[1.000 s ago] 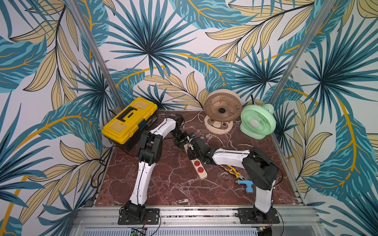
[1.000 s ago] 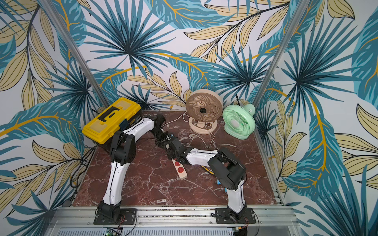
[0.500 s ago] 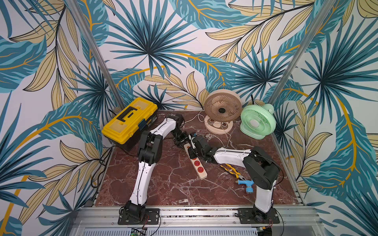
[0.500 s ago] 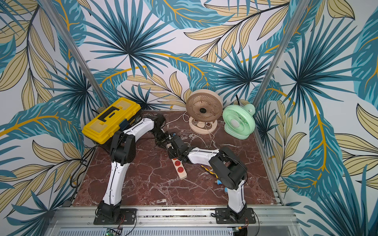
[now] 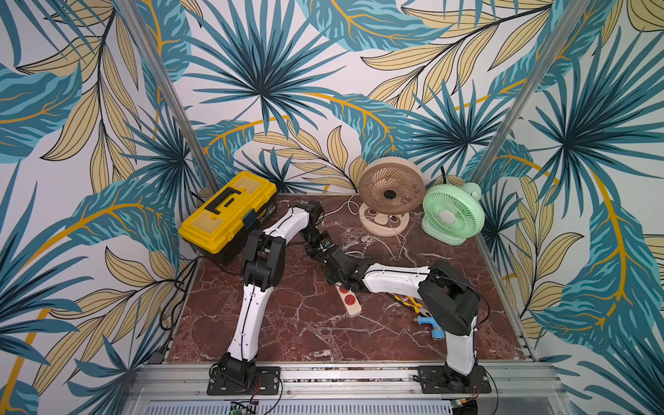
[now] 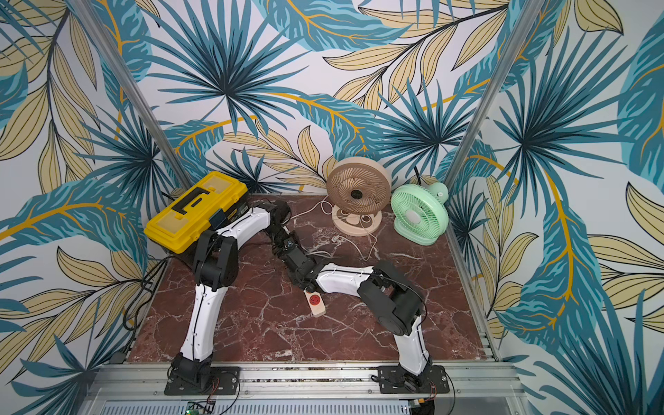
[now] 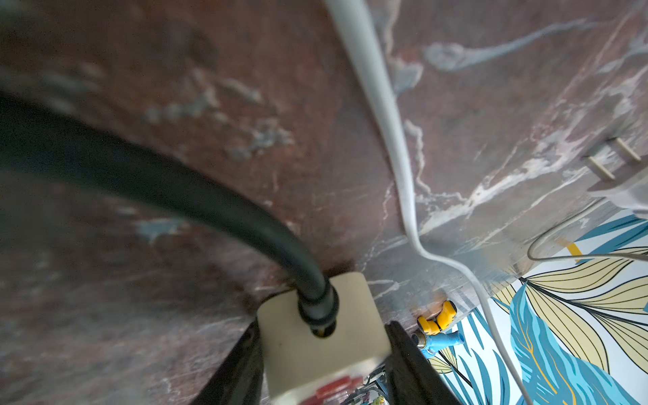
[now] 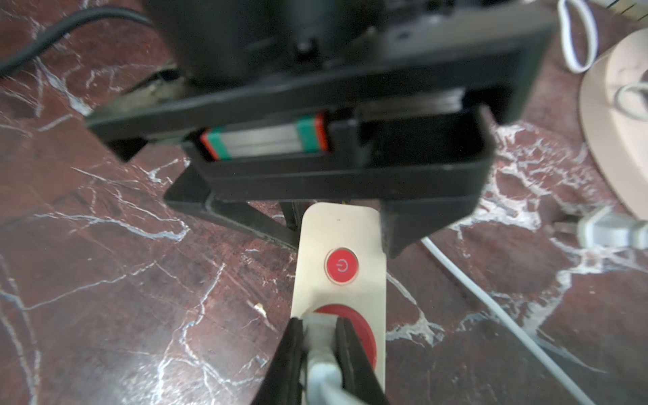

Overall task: Unplug the desk fan from the power strip
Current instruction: Remove the plug from the socket.

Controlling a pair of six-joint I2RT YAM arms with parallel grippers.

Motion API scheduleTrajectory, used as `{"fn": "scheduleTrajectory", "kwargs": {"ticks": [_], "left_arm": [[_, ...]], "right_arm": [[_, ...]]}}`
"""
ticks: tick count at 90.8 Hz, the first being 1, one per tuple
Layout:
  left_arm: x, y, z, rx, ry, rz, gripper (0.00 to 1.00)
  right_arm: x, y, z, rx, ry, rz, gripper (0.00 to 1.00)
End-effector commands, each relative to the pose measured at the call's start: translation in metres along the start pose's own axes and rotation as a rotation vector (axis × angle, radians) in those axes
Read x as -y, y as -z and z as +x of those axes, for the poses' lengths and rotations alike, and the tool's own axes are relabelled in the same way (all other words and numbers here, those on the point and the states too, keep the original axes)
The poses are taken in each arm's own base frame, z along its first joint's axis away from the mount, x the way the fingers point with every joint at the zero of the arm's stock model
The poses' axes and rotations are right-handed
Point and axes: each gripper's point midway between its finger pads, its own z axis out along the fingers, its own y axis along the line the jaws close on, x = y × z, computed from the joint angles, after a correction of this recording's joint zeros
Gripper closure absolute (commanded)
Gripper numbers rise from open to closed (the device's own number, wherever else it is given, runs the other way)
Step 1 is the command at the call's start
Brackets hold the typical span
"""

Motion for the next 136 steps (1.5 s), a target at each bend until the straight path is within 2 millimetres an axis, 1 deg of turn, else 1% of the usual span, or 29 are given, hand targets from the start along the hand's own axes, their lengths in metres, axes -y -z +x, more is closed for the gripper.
{"fn": "scheduleTrajectory", "kwargs": {"ticks": [1, 25, 52, 65, 89, 94, 99, 101, 105, 120, 136], "left_arm": [[-0.054, -0.054, -0.032, 0.042, 0.025, -0.17, 1.0], [-0.052, -0.052, -0.032, 0.045, 0.023, -0.17, 1.0], [-0.053, -0.052, -0.032, 0.045, 0.023, -0.17, 1.0], [-0.053, -0.053, -0.032, 0.045, 0.021, -0.169, 1.0], [-0.054, -0.054, -0.032, 0.045, 0.024, -0.168, 1.0], [-0.054, -0.055, -0.031, 0.042, 0.026, -0.168, 1.0], [-0.055, -0.056, -0.031, 0.04, 0.028, -0.168, 1.0], [-0.055, -0.056, -0.031, 0.04, 0.028, -0.168, 1.0], [-0.055, -0.055, -0.031, 0.042, 0.026, -0.167, 1.0], [-0.054, -0.055, -0.031, 0.042, 0.026, -0.167, 1.0], [-0.055, -0.056, -0.031, 0.041, 0.025, -0.167, 1.0]], "right_arm": [[-0.028, 0.001, -0.002, 0.033, 0.137, -0.006, 1.0], [-0.034, 0.002, -0.004, 0.042, 0.184, 0.015, 1.0], [-0.03, 0.003, -0.005, 0.043, 0.138, 0.019, 1.0], [-0.021, 0.001, -0.004, 0.036, 0.07, 0.001, 1.0], [0.007, -0.004, 0.001, 0.003, -0.133, -0.083, 1.0], [0.013, -0.006, 0.005, -0.007, -0.173, -0.096, 1.0], [0.012, -0.007, 0.007, -0.013, -0.204, -0.123, 1.0], [0.022, -0.011, 0.007, -0.018, -0.235, -0.118, 1.0], [0.028, -0.014, 0.009, -0.026, -0.269, -0.124, 1.0], [0.035, -0.02, 0.015, -0.05, -0.343, -0.154, 1.0], [0.033, -0.022, 0.016, -0.056, -0.349, -0.169, 1.0]]}}
